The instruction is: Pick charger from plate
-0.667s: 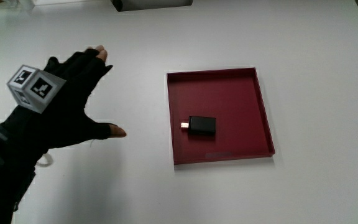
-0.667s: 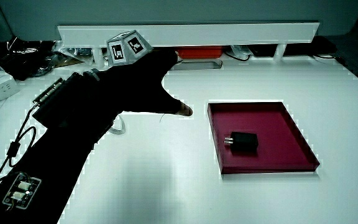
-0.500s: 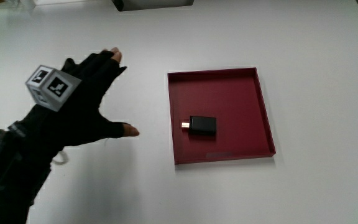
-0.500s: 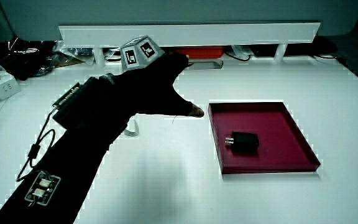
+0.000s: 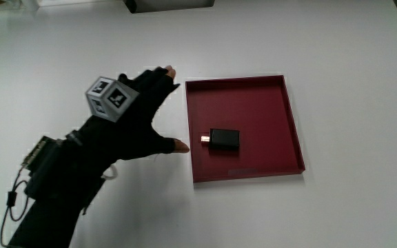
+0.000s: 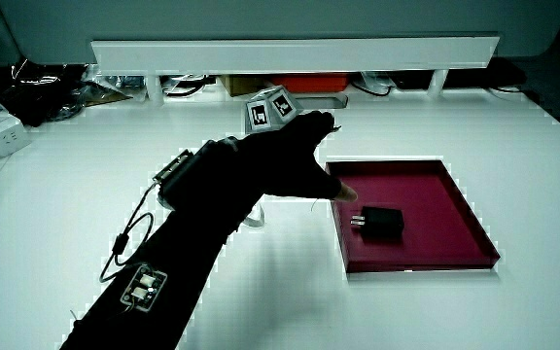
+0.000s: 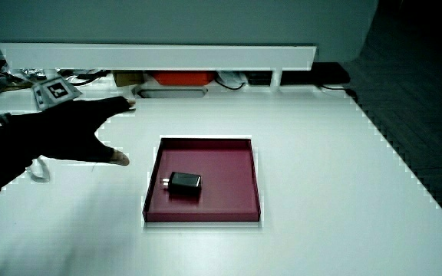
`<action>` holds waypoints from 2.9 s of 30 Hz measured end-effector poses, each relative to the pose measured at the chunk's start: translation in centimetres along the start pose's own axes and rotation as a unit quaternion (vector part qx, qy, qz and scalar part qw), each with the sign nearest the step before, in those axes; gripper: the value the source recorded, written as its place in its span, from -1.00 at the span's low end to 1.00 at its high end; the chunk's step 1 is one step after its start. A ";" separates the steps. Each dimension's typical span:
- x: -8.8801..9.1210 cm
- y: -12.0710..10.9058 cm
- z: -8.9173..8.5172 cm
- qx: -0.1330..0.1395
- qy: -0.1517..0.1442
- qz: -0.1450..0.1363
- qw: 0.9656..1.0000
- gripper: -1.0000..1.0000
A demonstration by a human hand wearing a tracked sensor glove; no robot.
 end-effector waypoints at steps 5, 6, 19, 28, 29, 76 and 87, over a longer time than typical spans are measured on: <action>0.1 1.3 -1.9 -0.021 0.033 0.027 0.999 0.00; -0.5 1.8 -2.6 -0.021 0.017 0.026 0.999 0.00; -0.3 5.1 -9.2 -0.073 0.047 0.058 0.995 0.00; -0.9 6.3 -11.2 -0.089 0.053 0.069 0.992 0.00; -1.1 6.5 -11.5 -0.091 0.050 0.068 0.992 0.00; 0.0 6.2 -11.8 -0.030 0.034 -0.003 0.999 1.00; 3.2 4.6 -7.5 -0.003 0.059 -0.054 0.997 1.00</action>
